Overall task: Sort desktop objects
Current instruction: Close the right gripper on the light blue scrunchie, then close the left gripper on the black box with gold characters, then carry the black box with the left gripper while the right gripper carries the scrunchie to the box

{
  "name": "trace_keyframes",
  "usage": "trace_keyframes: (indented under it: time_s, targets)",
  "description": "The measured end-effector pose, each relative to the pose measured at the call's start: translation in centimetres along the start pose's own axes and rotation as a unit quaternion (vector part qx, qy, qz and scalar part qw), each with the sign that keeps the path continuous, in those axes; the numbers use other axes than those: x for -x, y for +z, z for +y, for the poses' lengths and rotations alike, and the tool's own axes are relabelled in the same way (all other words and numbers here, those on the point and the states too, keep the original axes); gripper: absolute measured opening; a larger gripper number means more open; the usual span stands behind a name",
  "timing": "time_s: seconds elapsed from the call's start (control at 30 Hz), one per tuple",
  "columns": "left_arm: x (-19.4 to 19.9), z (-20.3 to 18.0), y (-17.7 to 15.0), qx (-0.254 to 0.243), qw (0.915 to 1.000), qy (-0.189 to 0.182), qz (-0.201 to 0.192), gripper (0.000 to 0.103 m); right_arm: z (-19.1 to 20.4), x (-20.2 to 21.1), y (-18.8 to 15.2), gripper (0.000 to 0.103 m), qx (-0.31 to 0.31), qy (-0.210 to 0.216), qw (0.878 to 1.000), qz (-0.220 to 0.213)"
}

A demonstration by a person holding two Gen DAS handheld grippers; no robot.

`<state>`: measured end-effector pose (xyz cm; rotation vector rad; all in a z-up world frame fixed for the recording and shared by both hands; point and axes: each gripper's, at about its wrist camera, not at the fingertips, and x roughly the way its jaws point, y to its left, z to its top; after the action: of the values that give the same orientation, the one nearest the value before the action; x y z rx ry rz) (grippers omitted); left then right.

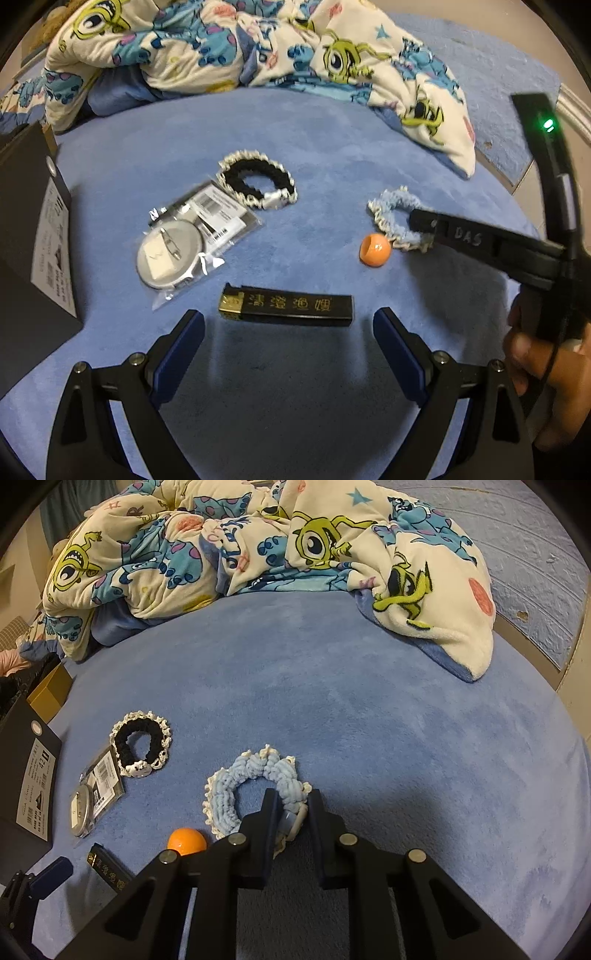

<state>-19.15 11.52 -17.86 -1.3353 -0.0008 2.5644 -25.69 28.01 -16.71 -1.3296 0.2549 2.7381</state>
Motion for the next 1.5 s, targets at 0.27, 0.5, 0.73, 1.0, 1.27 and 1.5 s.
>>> trace_keyframes:
  time_s: [0.27,0.5,0.73,1.0,1.27,1.5]
  targets:
    - [-1.9,-0.8,0.3,-0.014,0.9996,0.026,0.003,0.093,-0.1,0.2,0.1,0.015,-0.001,0.007,1.000,-0.003]
    - [-1.8,-0.5,0.1,-0.013,0.9998,0.014,-0.008,0.082,-0.5,0.3,0.2,0.015,-0.005,0.008,1.000,-0.004]
    - [-0.4,-0.2,0.2,-0.013,0.9995,0.018,-0.021,0.082,-0.6,0.7,0.2,0.015,-0.007,0.009,1.000,-0.009]
    - [2.0,1.0,0.8,-0.003,0.9989,0.029,-0.038,0.082,-0.6,1.9,0.4,0.015,-0.006,0.006,1.000,-0.020]
    - [4.5,2.3,1.3,0.006,0.9975,0.040,-0.058,0.082,0.9,3.5,0.8,0.015,0.011,0.011,0.999,-0.033]
    - [7.1,3.7,2.5,0.018,0.9957,0.049,-0.076,0.082,3.5,5.8,1.3,0.015,0.033,0.023,0.998,-0.051]
